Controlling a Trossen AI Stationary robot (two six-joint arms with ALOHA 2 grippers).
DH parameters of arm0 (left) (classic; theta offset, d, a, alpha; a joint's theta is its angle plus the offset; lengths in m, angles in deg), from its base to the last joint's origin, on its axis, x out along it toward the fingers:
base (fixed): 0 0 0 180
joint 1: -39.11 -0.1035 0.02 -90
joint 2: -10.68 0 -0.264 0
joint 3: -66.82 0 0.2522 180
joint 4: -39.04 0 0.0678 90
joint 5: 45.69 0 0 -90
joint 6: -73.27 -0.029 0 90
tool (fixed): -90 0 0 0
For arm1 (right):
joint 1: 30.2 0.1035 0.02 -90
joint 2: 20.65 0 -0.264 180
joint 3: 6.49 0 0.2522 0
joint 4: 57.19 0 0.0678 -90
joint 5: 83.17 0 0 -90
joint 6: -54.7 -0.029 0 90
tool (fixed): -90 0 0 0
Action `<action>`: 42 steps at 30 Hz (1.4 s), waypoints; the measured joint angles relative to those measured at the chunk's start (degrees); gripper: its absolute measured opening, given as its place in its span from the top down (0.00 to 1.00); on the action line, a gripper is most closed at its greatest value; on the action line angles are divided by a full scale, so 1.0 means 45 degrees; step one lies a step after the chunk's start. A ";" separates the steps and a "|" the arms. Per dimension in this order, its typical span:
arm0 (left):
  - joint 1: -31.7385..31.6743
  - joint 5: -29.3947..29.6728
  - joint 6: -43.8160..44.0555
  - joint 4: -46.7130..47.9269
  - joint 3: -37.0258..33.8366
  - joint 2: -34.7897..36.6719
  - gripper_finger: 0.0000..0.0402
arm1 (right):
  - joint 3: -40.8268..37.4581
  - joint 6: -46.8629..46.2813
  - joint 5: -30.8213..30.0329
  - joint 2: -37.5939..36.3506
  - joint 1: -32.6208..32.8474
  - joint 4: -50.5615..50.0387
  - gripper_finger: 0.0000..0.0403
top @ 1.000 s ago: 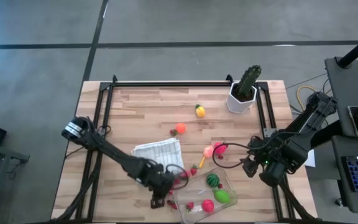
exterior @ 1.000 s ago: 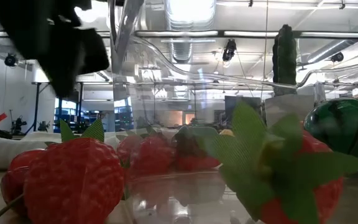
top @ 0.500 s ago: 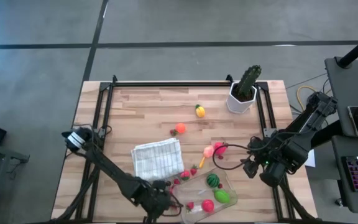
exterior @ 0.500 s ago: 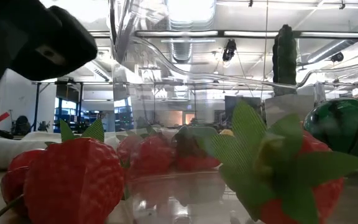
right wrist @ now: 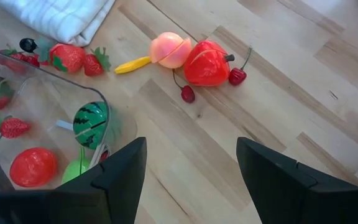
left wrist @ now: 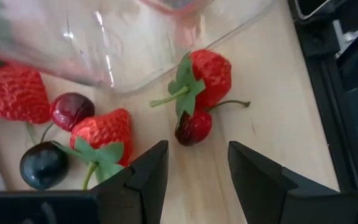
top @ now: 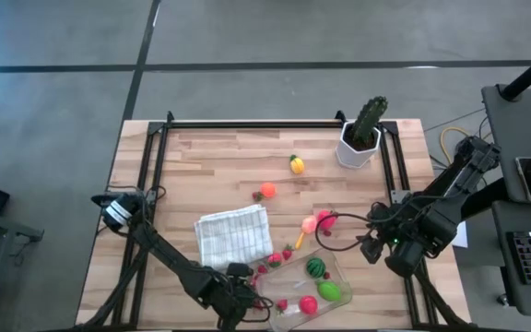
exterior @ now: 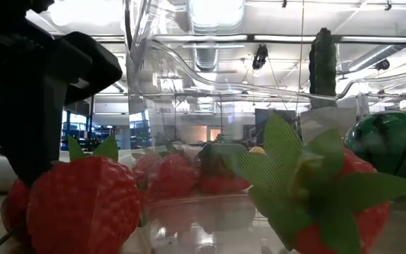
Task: Pick and placing Produce into tupperware
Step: Put the apple into the transparent bin
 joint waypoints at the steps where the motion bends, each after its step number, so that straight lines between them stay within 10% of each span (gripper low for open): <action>1: 0.0000 0.0031 0.0000 -0.0026 0.0011 -0.0006 0.62 | 0.0000 0.0005 0.0000 0.0000 0.0000 0.0000 0.40; 34: -0.0220 -0.0012 0.0706 -0.0361 -0.0323 0.0261 0.62 | -0.0039 -0.0514 -0.0002 0.0000 -0.0074 -0.0003 0.40; 42: -0.0237 0.0097 0.2367 0.2745 -0.0260 0.1573 0.62 | -0.1428 -0.0753 0.2515 -0.0005 -0.2065 0.0962 0.40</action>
